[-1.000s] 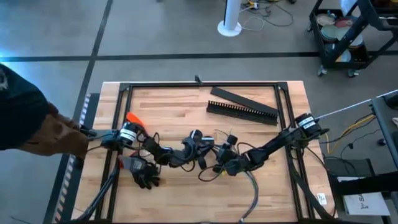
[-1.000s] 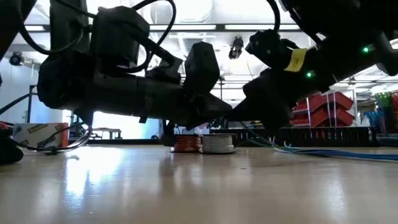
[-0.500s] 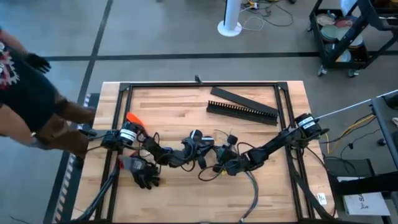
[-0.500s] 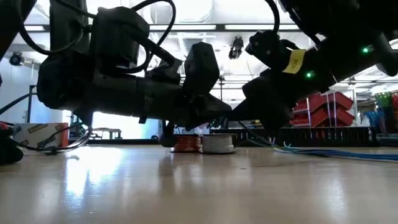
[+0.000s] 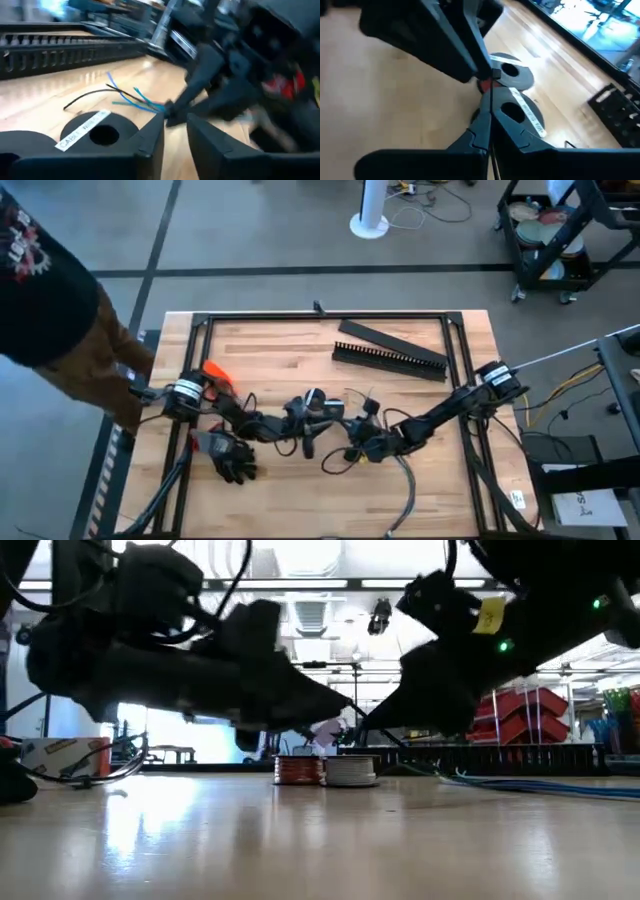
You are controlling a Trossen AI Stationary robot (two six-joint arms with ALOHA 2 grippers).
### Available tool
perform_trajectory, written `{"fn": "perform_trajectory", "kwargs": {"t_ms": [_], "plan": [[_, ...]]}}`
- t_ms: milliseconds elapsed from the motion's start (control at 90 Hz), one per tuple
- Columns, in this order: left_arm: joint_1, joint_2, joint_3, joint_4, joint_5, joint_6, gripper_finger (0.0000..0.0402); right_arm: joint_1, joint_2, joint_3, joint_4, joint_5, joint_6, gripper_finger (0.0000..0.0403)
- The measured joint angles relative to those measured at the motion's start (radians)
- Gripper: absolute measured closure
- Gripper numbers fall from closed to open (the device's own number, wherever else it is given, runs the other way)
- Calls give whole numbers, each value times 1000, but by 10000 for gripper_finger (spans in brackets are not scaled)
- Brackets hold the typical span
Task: Ziptie cables
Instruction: Wrap the black zip tie on the cables
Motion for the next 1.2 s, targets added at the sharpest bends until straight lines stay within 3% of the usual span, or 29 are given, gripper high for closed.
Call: {"fn": "perform_trajectory", "kwargs": {"t_ms": [289,467,633,900,1200], "plan": [[-1,-37,34,-184,143,286,274,-1,-21,-11,-5,-266,-39,402],[-2,-37,124,-339,233,435,286,-9,-34,-16,-8,-422,-36,403],[-4,-37,184,-510,306,516,309,-23,-50,-33,-11,-493,-29,403],[-6,-37,260,-669,308,650,332,-91,-93,-96,15,-686,15,403],[-6,-38,278,-676,304,659,336,-204,-89,-213,307,-994,19,403]]}}
